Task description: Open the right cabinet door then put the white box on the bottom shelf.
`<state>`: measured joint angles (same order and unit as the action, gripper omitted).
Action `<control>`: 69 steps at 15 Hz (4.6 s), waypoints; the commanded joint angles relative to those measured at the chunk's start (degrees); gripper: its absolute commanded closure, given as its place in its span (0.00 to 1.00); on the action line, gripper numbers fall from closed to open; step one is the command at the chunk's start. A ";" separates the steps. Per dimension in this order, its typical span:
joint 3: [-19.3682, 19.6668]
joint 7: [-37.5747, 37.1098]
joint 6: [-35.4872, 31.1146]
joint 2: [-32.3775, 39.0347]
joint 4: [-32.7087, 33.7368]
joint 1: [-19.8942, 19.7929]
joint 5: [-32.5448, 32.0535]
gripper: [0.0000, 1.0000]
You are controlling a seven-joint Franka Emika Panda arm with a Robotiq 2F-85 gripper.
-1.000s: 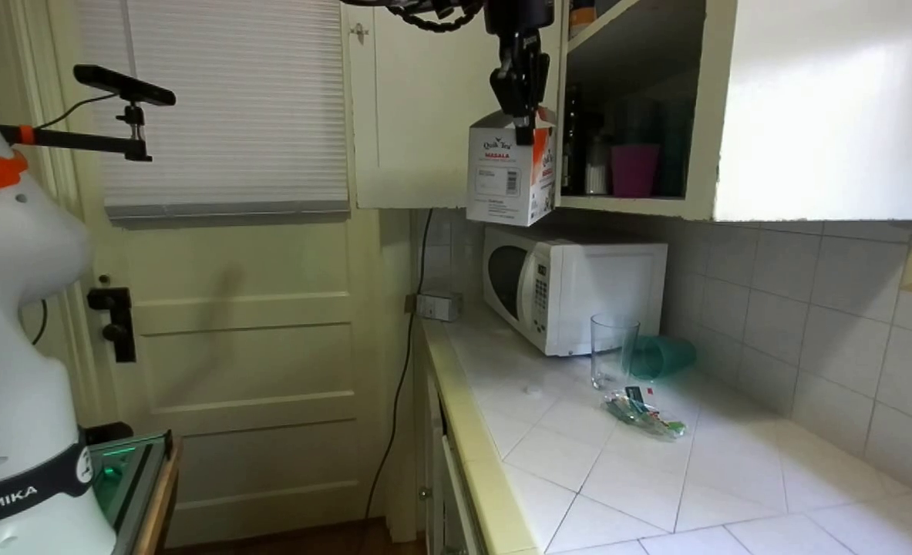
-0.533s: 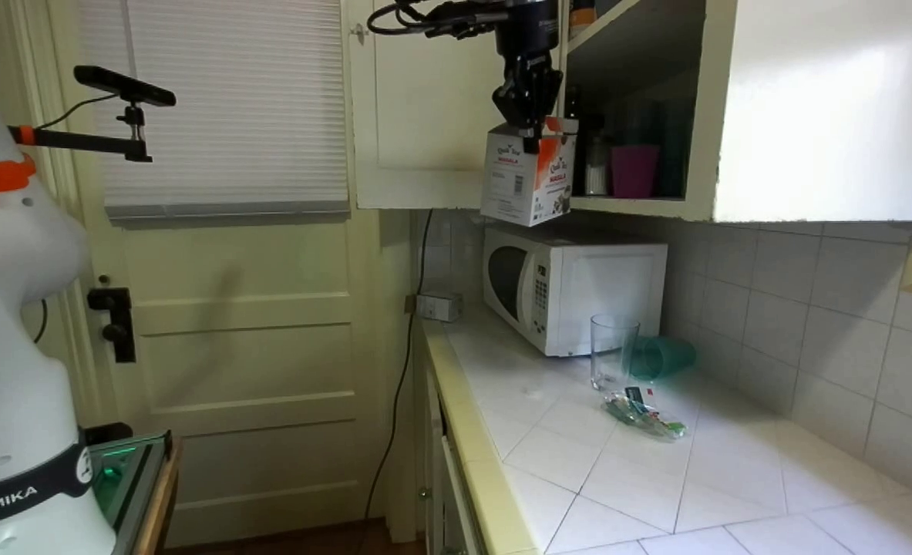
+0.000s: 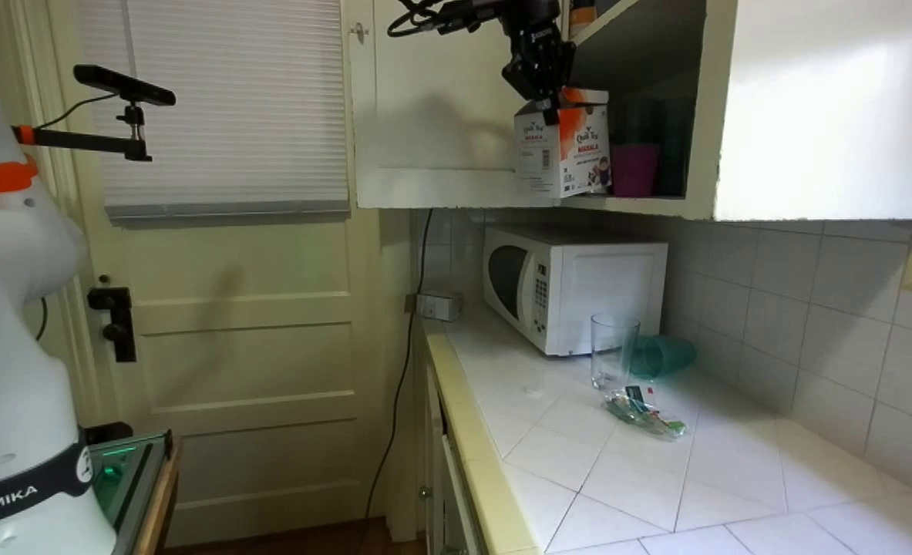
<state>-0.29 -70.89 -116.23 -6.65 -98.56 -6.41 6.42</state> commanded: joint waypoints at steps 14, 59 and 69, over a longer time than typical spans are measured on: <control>0.14 -2.12 3.69 11.48 16.00 4.78 -1.68 0.99; 2.37 -17.05 -8.59 15.77 20.19 6.91 -3.52 0.00; 3.47 -7.48 3.74 -5.08 -5.29 4.87 -5.94 0.00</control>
<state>3.21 -84.64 -118.09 -2.23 -93.27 -0.33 0.90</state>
